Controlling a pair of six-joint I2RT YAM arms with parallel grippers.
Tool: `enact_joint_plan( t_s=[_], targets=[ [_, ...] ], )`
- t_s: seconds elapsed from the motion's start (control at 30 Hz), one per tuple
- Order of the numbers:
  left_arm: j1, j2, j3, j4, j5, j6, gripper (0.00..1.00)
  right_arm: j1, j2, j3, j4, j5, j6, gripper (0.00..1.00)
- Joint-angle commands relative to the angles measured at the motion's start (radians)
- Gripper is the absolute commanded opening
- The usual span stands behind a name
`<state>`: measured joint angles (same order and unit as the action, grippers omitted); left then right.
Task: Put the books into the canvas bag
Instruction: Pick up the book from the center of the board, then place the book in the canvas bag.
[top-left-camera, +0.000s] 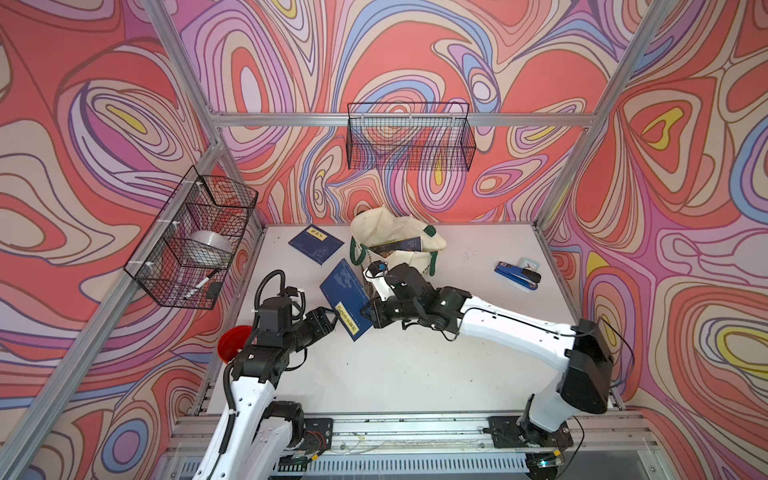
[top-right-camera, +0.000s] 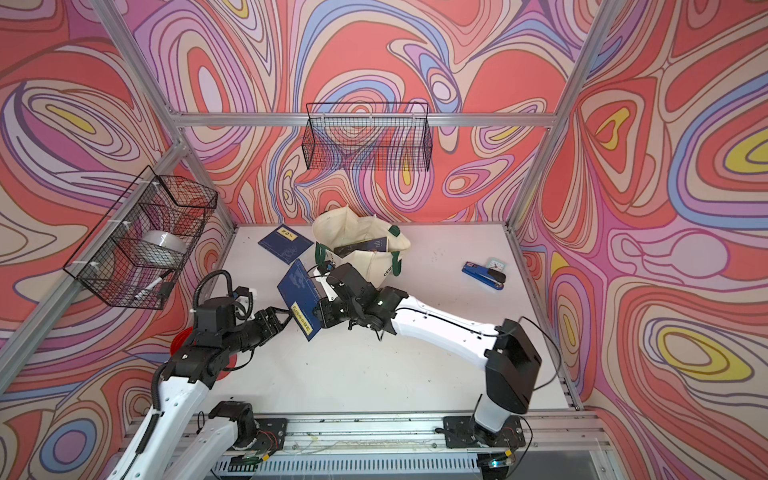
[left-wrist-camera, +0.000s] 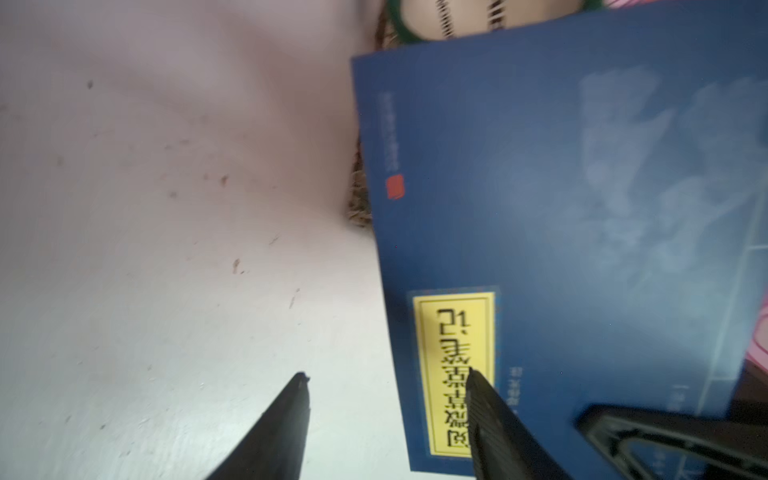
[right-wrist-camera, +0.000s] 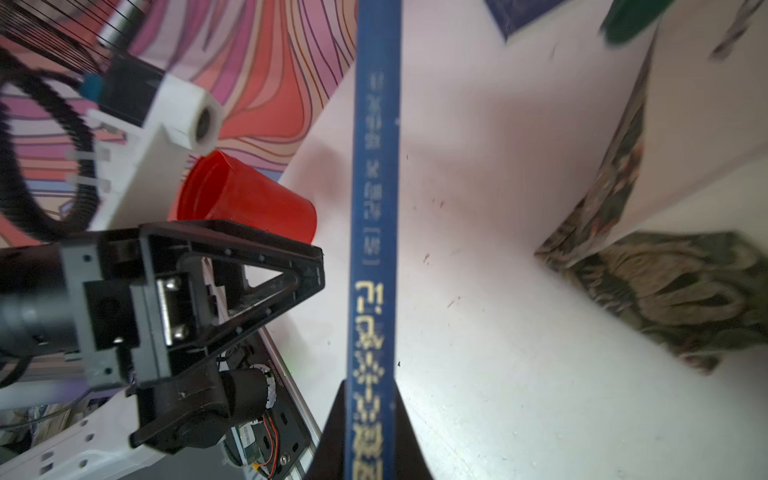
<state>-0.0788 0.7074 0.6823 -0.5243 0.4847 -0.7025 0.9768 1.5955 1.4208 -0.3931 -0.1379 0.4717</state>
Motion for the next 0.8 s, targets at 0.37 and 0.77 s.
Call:
enact_joint_plan(
  t_s=[0.37,0.77],
  targets=[
    [-0.013,0.339,0.370,0.233,0.150,0.039,0.66,-0.217,0.006,0.393,-0.205,0.441,-0.230,0.00],
    [-0.039,0.525,0.391,0.348,0.157,0.052,0.64,-0.286,0.458,0.678,-0.288,0.286,-0.261,0.00]
  ],
)
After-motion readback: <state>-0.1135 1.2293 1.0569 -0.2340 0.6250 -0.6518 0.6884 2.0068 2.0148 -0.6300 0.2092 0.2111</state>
